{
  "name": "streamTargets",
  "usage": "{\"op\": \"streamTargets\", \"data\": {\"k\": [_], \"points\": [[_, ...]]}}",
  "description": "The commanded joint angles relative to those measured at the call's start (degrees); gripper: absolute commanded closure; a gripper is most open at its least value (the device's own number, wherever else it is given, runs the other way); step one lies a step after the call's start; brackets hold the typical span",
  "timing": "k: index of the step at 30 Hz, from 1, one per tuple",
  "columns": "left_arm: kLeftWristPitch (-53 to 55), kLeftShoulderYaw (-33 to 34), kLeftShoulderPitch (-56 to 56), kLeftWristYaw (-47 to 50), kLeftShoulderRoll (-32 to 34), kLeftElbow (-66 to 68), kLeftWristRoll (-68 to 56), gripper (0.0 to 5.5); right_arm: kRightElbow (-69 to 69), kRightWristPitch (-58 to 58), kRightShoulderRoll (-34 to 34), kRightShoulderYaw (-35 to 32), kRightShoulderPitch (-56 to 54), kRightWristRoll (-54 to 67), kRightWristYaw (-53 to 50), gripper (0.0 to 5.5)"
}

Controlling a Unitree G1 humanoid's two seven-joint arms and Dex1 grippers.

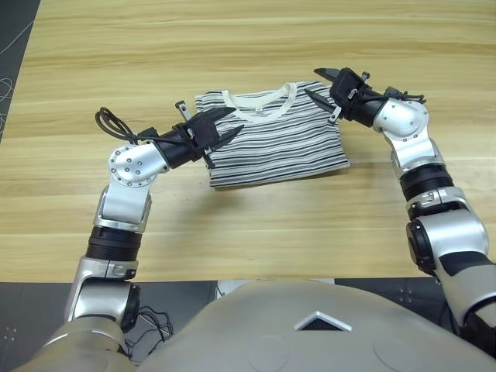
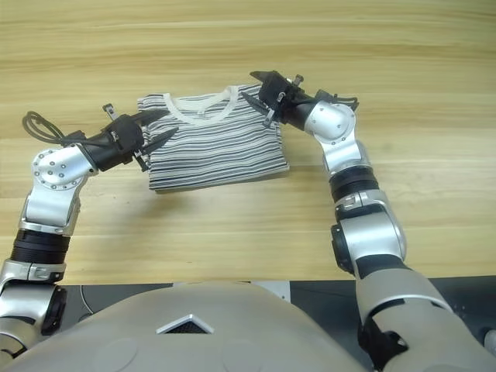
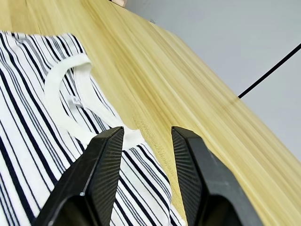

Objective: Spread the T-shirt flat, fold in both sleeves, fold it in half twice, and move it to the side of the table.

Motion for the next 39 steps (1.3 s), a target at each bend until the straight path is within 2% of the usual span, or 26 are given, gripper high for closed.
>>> {"op": "streamTargets", "data": {"k": [1,3,5,8,11,14,17,20,23,29,33,37,39], "points": [[-3.0,-3.2,0.2,1.5,1.8,4.9,7.0,3.98,3.6,-3.3,-1.9,4.4,-0.3,-8.4,-5.1,3.63],[-8.3,-6.7,-1.1,5.5,4.0,10.6,16.3,3.98,7.3,-5.2,-4.0,9.2,-1.3,-17.0,-11.9,3.63],[-13.0,-10.7,-2.2,9.7,6.4,15.6,25.5,3.98,10.4,-6.3,-5.0,10.4,-1.8,-19.5,-14.3,3.63],[-16.6,-13.8,-1.3,10.9,8.0,17.1,30.4,3.98,11.4,-8.1,-5.5,10.7,-1.6,-19.5,-14.0,3.63],[-18.8,-17.3,-2.9,16.1,11.0,18.8,40.2,3.98,10.2,-10.7,-6.8,11.5,0.0,-18.7,-10.3,3.63],[-20.9,-17.9,-4.4,22.5,13.5,17.5,46.2,3.98,-2.3,-9.8,-9.9,12.6,8.0,-10.1,5.5,3.63],[-23.2,-17.7,-6.0,29.9,16.3,15.3,52.1,3.98,-25.4,1.6,-14.5,15.7,19.4,3.8,20.9,3.63],[-24.6,-18.5,-7.0,35.5,18.1,14.9,57.5,3.98,-37.5,12.1,-15.7,16.1,25.0,12.2,26.0,3.63],[-25.4,-19.7,-8.4,40.6,19.3,15.6,62.3,3.98,-46.4,20.3,-16.2,16.9,29.1,15.6,28.1,3.63],[-27.8,-21.2,-9.2,46.5,20.3,15.0,65.8,3.98,-45.7,22.8,-9.6,19.9,31.3,12.5,24.4,3.63],[-28.9,-22.0,-9.8,50.9,20.2,13.0,68.5,3.98,-44.1,21.3,-5.3,17.9,31.1,13.3,20.7,3.63],[-27.2,-19.4,-10.7,56.6,20.3,11.2,68.8,3.98,-53.3,31.6,-5.6,11.3,30.8,28.6,24.6,3.63],[-25.3,-12.3,-9.9,53.8,17.5,13.5,54.2,3.98,-55.5,36.7,-6.3,7.3,28.5,34.5,25.4,3.63]]}}
